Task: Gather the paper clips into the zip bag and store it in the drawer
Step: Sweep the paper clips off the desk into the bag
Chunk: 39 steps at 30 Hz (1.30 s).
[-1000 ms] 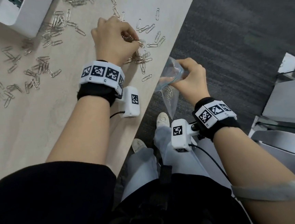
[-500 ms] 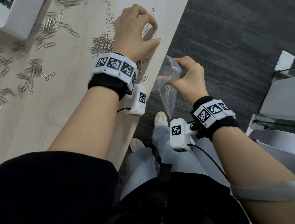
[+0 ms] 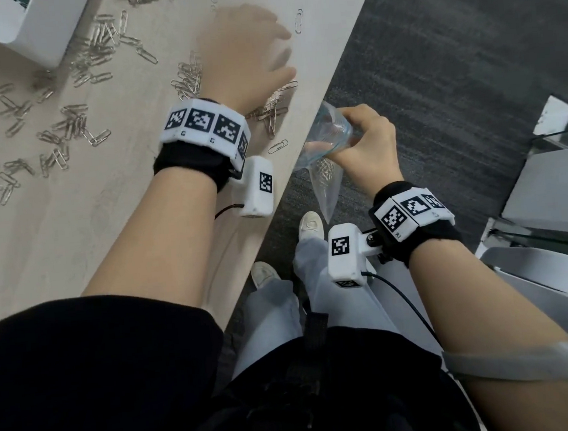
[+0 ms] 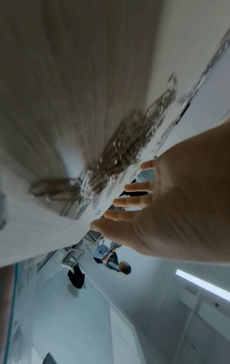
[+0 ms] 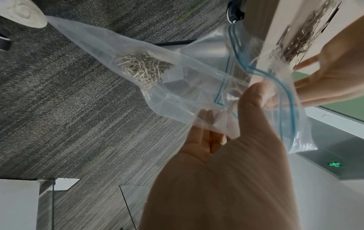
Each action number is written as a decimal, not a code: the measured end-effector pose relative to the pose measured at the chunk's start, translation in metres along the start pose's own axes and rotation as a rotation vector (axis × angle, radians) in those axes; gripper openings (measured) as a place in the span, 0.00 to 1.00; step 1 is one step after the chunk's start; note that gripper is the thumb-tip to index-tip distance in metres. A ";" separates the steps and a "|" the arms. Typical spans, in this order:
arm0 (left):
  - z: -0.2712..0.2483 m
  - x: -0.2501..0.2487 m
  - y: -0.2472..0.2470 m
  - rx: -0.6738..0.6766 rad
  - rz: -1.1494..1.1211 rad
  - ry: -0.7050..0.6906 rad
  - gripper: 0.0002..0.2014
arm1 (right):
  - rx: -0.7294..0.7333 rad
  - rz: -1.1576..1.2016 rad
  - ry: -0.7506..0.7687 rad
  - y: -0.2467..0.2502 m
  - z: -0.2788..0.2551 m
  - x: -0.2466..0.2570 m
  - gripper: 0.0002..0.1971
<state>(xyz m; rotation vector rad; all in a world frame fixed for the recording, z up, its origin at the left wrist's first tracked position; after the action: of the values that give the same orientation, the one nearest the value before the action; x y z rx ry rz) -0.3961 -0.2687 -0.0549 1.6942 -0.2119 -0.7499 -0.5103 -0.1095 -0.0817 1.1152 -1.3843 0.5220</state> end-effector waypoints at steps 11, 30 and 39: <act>0.012 0.003 -0.007 0.029 -0.182 -0.004 0.20 | 0.015 0.009 0.010 0.003 0.005 0.001 0.26; -0.029 0.039 -0.004 0.280 0.153 0.177 0.35 | -0.037 0.023 0.004 -0.001 -0.004 -0.003 0.18; -0.056 0.014 -0.011 0.369 0.040 -0.005 0.48 | -0.042 0.004 0.011 -0.003 -0.024 -0.005 0.19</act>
<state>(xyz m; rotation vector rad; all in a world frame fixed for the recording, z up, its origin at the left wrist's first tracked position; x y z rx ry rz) -0.3553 -0.2272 -0.0659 2.0293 -0.4058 -0.7160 -0.4966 -0.0891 -0.0831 1.0737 -1.3823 0.4993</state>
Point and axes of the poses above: each hand's wrist, its own z-axis towards the middle knuckle, its own y-axis out of the back of the hand, x = y × z, the point moved 1 cm from there along z, towards the middle knuckle, and after that the axes turned 10 degrees about z, right-handed, at the moved point
